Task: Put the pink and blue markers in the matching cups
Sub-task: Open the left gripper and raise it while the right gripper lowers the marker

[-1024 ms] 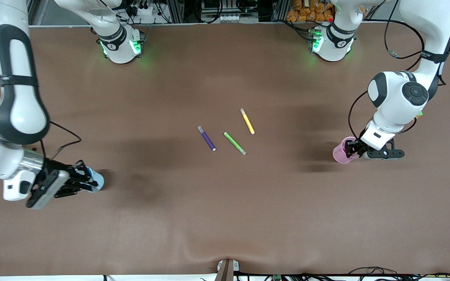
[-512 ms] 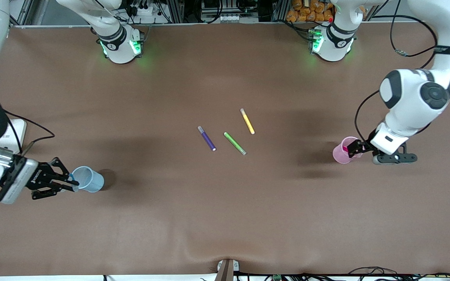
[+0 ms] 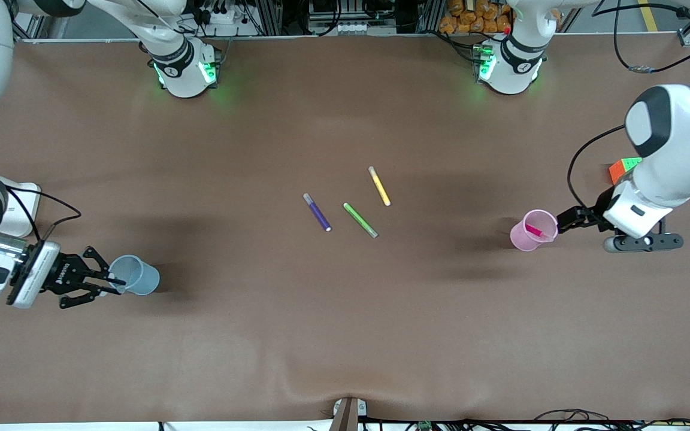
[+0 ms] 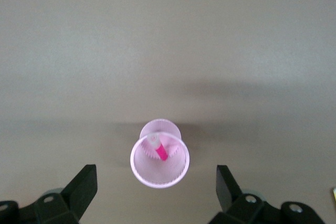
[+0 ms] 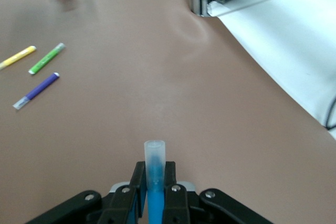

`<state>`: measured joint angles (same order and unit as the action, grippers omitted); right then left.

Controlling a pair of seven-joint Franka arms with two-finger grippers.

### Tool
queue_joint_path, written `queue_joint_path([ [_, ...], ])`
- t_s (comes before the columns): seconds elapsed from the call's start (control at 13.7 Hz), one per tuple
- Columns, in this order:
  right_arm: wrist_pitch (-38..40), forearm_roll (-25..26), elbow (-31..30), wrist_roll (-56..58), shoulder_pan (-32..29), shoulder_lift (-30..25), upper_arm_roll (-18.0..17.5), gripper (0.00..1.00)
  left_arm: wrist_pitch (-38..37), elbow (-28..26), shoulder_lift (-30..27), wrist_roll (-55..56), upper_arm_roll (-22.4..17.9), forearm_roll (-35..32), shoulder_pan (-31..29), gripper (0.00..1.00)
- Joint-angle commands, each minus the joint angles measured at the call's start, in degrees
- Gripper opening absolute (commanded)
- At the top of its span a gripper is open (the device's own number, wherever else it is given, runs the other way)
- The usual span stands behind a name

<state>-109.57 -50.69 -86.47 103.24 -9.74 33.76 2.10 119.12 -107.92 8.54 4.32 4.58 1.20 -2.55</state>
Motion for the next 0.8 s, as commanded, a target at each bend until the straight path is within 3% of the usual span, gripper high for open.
queue_joint_path([
  [0.0,3.83,-2.49,0.51,5.03,-2.12,1.31,-0.96,0.00,-8.26,5.33,-0.89,0.51,-0.01,0.03,-0.87,1.00],
  [0.22,3.84,-2.66,0.51,9.25,-3.18,3.06,-0.96,0.00,-15.13,11.04,-0.19,0.51,-0.18,-0.14,-2.27,1.00],
  [0.73,5.33,-2.66,0.43,12.77,-4.94,4.82,-1.05,0.00,-19.09,18.17,-0.01,-0.46,-0.36,-0.32,-4.12,1.00],
])
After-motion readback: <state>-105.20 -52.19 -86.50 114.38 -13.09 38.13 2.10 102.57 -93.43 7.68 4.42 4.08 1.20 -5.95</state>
